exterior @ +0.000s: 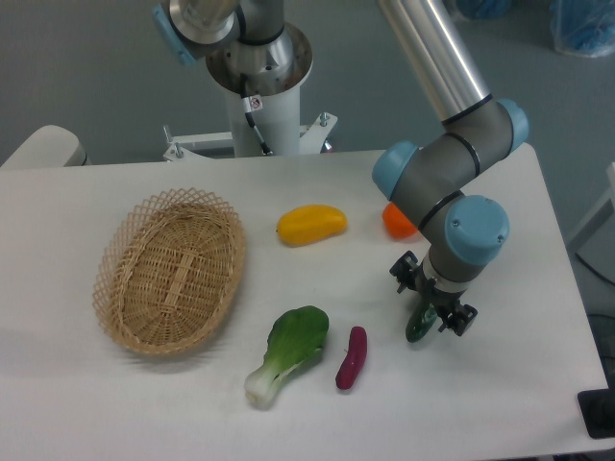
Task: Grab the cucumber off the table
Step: 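Move the open gripper over the small green cucumber and lower it, then close the gripper fingers around the green cucumber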
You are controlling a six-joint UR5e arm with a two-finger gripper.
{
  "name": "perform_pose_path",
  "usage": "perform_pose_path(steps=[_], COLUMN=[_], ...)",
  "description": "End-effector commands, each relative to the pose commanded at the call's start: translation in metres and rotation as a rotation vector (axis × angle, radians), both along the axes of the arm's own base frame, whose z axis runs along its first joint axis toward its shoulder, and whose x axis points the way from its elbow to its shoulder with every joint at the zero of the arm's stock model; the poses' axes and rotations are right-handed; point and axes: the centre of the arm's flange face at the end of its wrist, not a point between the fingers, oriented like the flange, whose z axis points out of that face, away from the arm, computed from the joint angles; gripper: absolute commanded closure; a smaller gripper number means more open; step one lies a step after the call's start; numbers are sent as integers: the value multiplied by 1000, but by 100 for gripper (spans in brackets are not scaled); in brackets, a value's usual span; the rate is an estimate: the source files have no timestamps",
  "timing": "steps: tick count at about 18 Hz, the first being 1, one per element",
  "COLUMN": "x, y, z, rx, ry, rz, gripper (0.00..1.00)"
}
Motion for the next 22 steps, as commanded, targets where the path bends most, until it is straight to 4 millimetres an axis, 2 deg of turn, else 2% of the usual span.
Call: perform_pose_path(steps=[1, 2, 4, 6, 8, 11, 14, 22], x=[1, 3, 1, 3, 3, 3, -3, -12], y=[0, -2, 0, 3, 2, 1, 1, 7], z=[-1, -9, -8, -9, -9, -9, 1, 39], rx=[3, 14, 11, 12, 9, -15, -40, -106], ry=[5, 25, 34, 34, 33, 49, 78, 26], rz=[2, 0, 0, -3, -3, -8, -12, -33], gripper=[0, 12, 28, 50, 68, 81, 86, 86])
